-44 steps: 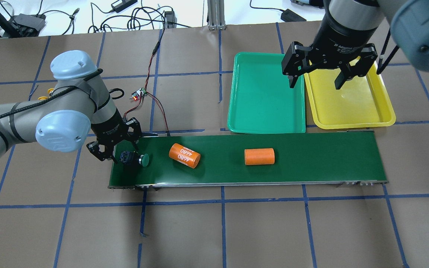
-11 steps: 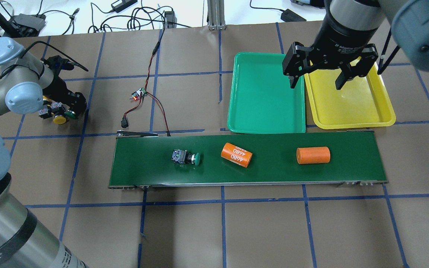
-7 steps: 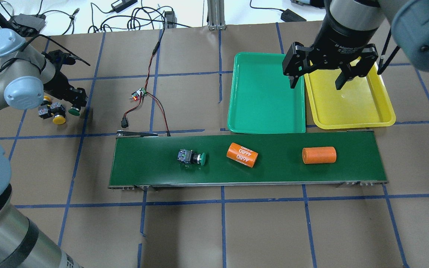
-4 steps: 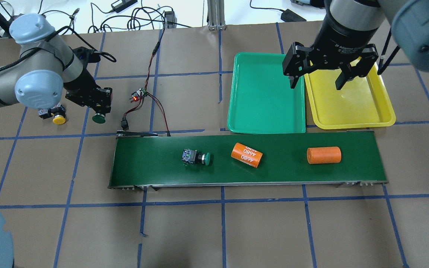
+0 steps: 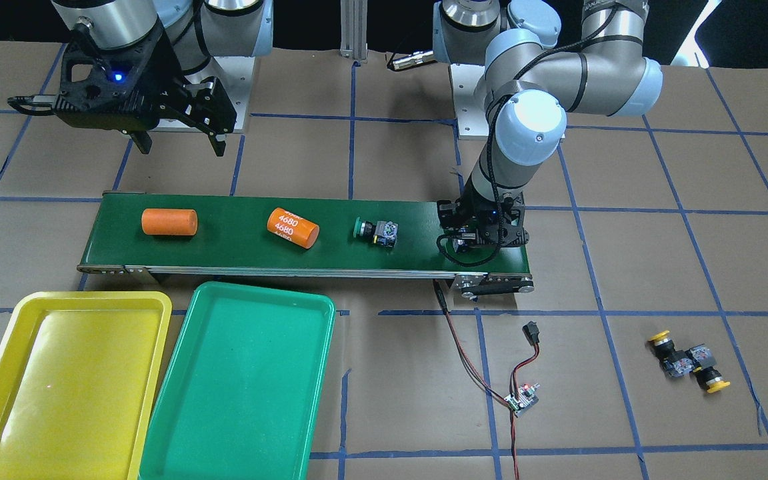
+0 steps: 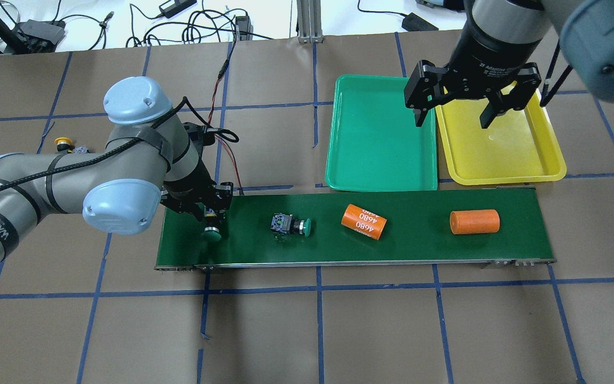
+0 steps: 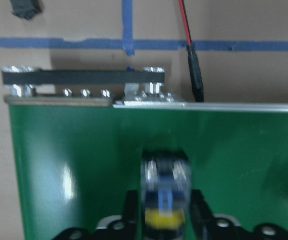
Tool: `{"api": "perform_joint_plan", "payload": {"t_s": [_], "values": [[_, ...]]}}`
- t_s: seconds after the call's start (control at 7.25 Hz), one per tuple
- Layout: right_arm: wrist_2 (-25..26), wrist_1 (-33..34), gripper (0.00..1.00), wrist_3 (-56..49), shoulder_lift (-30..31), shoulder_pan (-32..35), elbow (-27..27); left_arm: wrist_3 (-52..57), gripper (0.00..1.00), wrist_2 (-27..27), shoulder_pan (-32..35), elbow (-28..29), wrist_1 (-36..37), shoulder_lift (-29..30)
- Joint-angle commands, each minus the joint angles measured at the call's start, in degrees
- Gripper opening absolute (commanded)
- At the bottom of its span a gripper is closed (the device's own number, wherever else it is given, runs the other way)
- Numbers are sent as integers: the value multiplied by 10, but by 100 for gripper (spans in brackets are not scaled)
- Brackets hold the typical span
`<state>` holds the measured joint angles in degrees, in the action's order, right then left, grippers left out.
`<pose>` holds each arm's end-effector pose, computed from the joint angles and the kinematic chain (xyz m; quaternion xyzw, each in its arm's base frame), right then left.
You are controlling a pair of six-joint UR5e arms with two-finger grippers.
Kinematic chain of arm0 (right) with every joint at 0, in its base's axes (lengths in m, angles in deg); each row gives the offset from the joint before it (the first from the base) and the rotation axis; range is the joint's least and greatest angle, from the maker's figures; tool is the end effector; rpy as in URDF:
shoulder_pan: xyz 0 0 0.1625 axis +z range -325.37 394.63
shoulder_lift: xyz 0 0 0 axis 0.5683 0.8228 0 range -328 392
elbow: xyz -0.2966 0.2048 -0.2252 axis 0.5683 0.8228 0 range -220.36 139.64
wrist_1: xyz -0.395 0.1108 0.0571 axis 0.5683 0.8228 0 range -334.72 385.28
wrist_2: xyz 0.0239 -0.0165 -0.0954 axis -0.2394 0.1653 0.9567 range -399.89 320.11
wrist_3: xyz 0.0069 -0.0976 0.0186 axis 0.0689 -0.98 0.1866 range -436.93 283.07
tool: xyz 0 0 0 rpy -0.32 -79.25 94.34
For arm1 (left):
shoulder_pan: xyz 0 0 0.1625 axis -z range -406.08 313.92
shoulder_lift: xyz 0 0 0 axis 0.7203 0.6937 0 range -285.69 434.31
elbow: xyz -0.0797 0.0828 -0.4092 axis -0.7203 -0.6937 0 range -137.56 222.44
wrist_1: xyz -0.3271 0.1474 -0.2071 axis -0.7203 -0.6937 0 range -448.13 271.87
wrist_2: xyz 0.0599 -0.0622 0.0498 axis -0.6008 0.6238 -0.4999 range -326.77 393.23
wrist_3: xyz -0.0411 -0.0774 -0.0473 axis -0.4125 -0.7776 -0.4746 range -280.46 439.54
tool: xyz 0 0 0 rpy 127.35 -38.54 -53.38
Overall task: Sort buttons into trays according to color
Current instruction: 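Place the green-capped button on the belt and withdraw the left gripper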
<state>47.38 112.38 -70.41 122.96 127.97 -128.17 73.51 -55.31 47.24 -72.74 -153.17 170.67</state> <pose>0.1660 -0.4757 0.5100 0.0277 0.9993 -0.0001 0.0239 -0.1628 -0.4602 0.2694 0.0244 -0.9980 -0.0583 0.0080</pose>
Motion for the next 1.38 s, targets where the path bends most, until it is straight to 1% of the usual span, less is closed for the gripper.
{"api": "perform_joint_plan", "payload": {"t_s": [0.0, 0.14, 0.28, 0.41, 0.55, 0.69, 0.83, 0.96, 1.1, 1.24], "values": [[0, 0, 100, 1, 0, -1, 0, 9, 100, -9, -38, 56, -12, -13], [0, 0, 100, 0, 0, 0, 0, 46, 100, -2, -95, 132, -66, 12], [0, 0, 100, 1, 0, 0, 0, 108, 100, -3, -136, 196, -94, 43], [0, 0, 100, 1, 0, 0, 0, 175, 100, -9, -169, 239, -94, 82], [0, 1, 100, 1, 0, 0, 0, 233, 100, -9, -217, 268, -91, 123], [0, 0, 100, 0, 0, 0, 0, 281, 100, -7, -261, 290, -84, 168], [0, 0, 100, 0, 0, 0, 0, 300, 100, -6, -285, 303, -40, 213], [0, 1, 100, 0, -1, 1, 0, 300, 100, -8, -305, 308, -6, 243], [1, 0, 100, 0, -1, 1, 0, 299, 100, -5, -320, 305, 6, 263], [1, 5, 100, 0, -1, 2, -4, 297, 100, -5, -328, 294, 10, 271]]}}
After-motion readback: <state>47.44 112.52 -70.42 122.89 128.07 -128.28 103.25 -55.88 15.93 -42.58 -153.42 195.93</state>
